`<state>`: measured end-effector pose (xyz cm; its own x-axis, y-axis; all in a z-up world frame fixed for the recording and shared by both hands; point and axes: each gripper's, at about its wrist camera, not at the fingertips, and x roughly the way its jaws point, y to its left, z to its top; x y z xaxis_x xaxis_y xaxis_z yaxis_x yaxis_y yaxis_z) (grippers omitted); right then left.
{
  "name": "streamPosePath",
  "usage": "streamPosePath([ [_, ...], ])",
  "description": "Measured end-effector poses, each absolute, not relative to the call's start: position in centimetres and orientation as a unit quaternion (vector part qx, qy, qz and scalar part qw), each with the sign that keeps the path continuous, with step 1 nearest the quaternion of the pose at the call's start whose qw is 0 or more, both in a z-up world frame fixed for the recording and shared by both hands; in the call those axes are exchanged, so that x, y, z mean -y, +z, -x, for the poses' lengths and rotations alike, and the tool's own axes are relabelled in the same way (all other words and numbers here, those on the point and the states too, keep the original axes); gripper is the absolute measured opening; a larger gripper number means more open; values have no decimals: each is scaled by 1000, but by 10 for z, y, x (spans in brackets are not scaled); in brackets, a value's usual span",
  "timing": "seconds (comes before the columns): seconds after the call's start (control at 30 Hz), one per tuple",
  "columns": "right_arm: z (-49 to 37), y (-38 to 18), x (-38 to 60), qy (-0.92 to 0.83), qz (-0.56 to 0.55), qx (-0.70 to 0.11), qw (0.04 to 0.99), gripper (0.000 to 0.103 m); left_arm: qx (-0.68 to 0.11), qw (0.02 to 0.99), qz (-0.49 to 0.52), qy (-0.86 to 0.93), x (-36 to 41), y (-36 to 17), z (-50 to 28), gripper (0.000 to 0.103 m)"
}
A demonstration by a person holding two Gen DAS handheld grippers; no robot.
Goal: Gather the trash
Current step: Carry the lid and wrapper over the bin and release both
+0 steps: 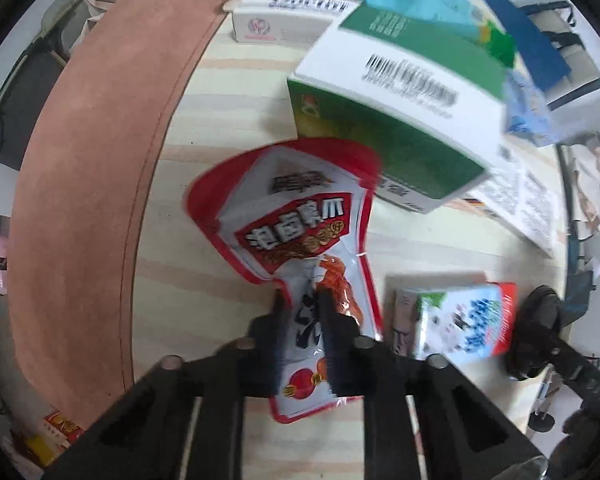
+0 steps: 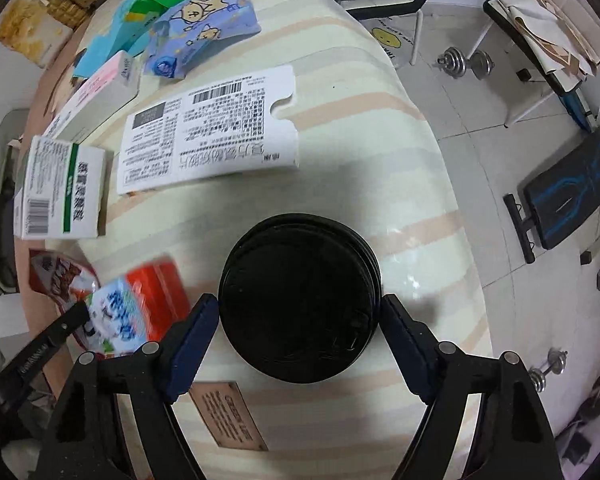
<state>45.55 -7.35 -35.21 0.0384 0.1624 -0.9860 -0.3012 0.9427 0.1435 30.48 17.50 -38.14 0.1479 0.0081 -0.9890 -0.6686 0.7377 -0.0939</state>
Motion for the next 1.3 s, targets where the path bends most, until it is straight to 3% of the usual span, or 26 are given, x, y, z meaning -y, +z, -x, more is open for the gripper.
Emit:
streamPosePath([
  [0.3,-430,-338,88,181,49,-663,725,83,-584,725,248,268,-174,-354,-270,0],
  [0.7,-370,-309,95,219,62,-641,733,83,-559,744,238,278,-156,-325,-208,0],
  [1.03,-248,-292,118,220,48,-626,747,83,-547,783,205,215,-113,-309,-119,0],
  [1.3,-125,-331,167,178,17,-650,739,83,-591,769,196,143,-65,-355,-33,0],
])
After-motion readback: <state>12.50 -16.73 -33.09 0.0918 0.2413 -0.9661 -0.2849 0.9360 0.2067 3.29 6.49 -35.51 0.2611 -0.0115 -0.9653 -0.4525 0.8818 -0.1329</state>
